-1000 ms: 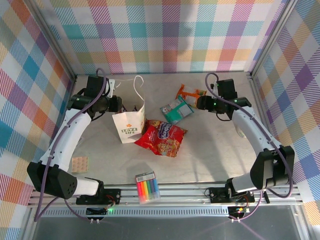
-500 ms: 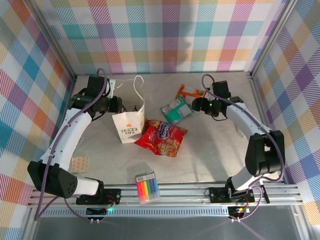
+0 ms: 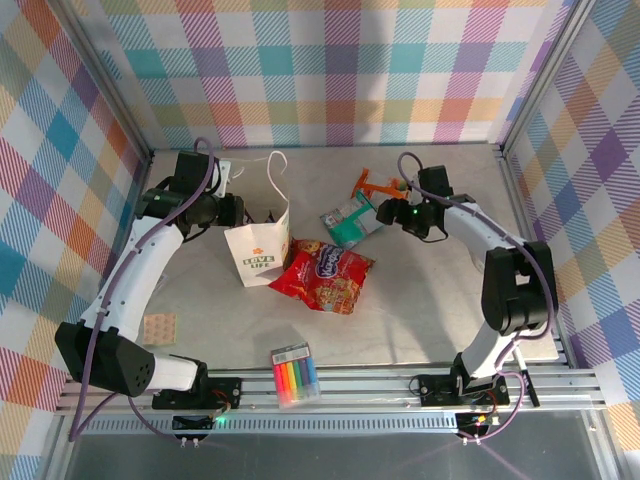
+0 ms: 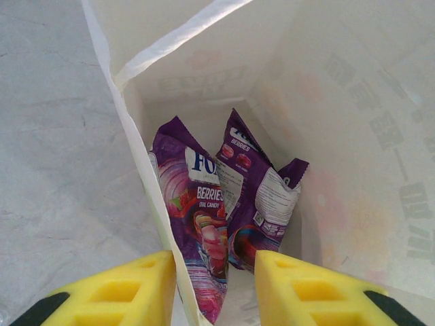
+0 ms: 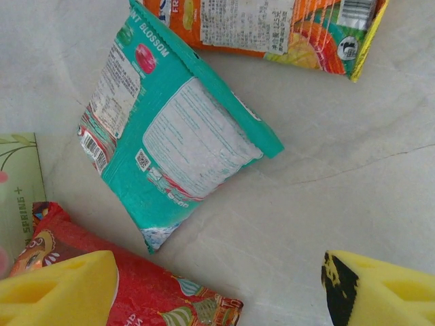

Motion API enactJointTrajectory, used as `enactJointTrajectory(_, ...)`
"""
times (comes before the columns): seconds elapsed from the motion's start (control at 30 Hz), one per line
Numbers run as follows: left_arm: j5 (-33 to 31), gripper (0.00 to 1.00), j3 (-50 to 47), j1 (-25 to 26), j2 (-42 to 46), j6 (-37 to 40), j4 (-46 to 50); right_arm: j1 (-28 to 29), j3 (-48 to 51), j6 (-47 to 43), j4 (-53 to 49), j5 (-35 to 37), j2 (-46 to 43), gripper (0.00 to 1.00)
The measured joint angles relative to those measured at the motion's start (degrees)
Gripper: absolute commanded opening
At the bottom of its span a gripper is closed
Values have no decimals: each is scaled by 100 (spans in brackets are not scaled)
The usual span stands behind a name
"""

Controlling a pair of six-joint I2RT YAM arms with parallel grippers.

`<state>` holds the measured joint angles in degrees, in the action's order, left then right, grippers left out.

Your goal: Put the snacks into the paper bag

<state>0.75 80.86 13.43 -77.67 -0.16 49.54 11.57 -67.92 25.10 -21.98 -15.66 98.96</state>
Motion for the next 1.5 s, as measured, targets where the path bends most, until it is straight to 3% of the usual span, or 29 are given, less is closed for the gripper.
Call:
enactJointTrajectory(0.83, -26, 37, -11, 0, 7, 0, -2, 2, -446, 348, 715, -730, 1325, 82)
enactJointTrajectory(1.5, -42, 37, -81, 0, -136, -22, -35, 275, -1104, 601, 1040, -872, 1987, 80)
